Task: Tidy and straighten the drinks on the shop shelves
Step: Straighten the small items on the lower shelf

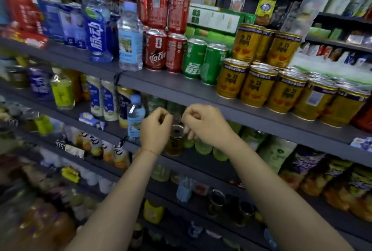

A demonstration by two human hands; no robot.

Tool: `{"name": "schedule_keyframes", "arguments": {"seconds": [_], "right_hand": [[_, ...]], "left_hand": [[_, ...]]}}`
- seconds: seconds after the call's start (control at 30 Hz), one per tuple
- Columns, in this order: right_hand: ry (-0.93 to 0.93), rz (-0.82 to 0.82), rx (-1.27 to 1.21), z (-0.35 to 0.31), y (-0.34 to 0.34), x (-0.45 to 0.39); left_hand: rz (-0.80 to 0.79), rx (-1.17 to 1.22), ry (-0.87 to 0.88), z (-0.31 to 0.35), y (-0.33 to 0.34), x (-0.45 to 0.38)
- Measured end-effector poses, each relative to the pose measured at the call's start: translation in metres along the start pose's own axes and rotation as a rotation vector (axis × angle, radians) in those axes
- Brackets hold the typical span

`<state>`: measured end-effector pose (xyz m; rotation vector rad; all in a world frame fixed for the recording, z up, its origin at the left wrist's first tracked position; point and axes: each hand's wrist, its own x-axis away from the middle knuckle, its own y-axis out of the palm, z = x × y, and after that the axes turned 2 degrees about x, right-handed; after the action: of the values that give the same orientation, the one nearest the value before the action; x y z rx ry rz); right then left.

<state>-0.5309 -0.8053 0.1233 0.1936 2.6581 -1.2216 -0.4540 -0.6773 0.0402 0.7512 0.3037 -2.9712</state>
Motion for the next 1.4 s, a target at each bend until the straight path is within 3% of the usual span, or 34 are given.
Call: {"name": "schedule_keyframes", "arguments": {"seconds": [0.1, 0.33, 0.43, 0.7, 0.87, 1.0, 1.07, 1.17, 1.3, 1.4], "right_hand": [[0.129, -0.182, 0.162, 0.014, 0.036, -0.001], [0.388, -0.108, 0.289, 0.070, 0.098, -0.040], [0.408, -0.045, 0.369, 0.075, 0.118, -0.050], [0.257, 0.086, -0.039, 0.050, 0.102, -0.032], [-0.182, 0.172, -0.227, -0.012, 0.067, -0.008], [-0.290, 0.288, -0.268, -0.055, 0.024, 0.000], [-0.302, 0.338, -0.232, -0.062, 0.003, 0.002], [-0.312, 0.549, -0.147, -0.060, -0.029, 0.005], [-0.260, 0.823, -0.050, -0.048, -0.084, -0.004], [-0.185, 0.906, 0.021, -0.034, -0.129, -0.016]], "left_hand": [[-0.095, -0.084, -0.099, -0.024, -0.005, 0.007], [-0.249, -0.119, -0.212, -0.054, -0.017, 0.018], [-0.280, -0.117, -0.219, -0.064, -0.024, 0.016], [-0.540, -0.078, -0.216, -0.073, -0.038, 0.011], [-0.186, 0.236, 0.065, -0.011, -0.055, 0.017], [0.065, 0.257, 0.279, 0.054, -0.050, 0.002], [0.064, 0.274, 0.363, 0.083, -0.040, -0.009], [-0.022, 0.251, 0.418, 0.109, -0.017, -0.026], [-0.137, 0.021, 0.417, 0.127, 0.027, -0.045], [-0.186, -0.108, 0.387, 0.135, 0.063, -0.051]]}}
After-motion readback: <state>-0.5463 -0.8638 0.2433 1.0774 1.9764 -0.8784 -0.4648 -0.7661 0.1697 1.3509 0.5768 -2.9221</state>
